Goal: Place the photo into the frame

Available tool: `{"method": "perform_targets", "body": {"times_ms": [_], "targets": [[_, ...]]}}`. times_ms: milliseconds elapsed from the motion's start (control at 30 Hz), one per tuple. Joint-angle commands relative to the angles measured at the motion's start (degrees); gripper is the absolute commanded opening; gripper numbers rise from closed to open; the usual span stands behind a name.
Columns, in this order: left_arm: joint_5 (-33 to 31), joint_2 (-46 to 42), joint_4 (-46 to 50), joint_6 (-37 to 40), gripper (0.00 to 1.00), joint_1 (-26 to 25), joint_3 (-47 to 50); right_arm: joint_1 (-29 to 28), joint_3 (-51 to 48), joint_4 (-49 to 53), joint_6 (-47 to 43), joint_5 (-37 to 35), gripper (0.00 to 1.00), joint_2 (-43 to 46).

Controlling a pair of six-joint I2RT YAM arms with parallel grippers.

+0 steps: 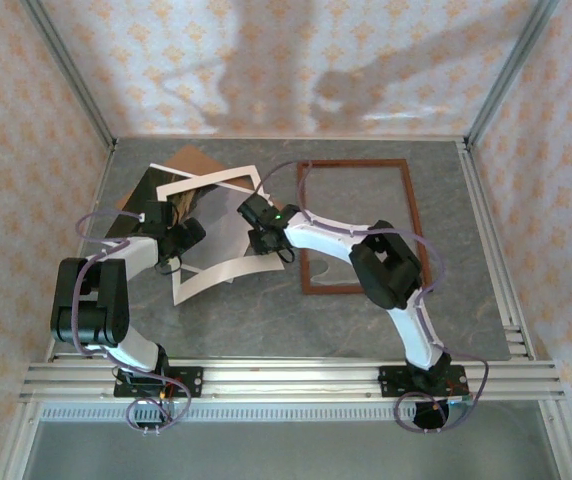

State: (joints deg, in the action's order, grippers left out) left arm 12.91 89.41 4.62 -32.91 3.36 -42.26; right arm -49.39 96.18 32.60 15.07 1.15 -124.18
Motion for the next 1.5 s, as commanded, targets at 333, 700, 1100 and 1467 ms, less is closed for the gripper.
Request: {"method": "perform_targets", "body": {"times_ms": [333,700,1100,1467], "targets": [[3.7,0.8,0.9,0.3,0.96,-0.6,0.7,-1.5,5.7,10.0,-3.8,-14.2,0.16,-2.2],[4.8,-5.4,4.5,-0.9,0.96,-0.6,-2.2,-1.8,8.3,13.9,-5.4,-19.9,0.12,-2.1],[10.6,-20.0,7.3,-4.2,0.98,-0.6,-7.5,-1.7,10.8,21.2,-8.5,-32.1,0.09,0.7],[8.8,-29.6,8.7,-5.7,1.0,-0.6,-8.8,2.7,1.2,24.0,-8.2,-40.2,0.08,11.4]]}}
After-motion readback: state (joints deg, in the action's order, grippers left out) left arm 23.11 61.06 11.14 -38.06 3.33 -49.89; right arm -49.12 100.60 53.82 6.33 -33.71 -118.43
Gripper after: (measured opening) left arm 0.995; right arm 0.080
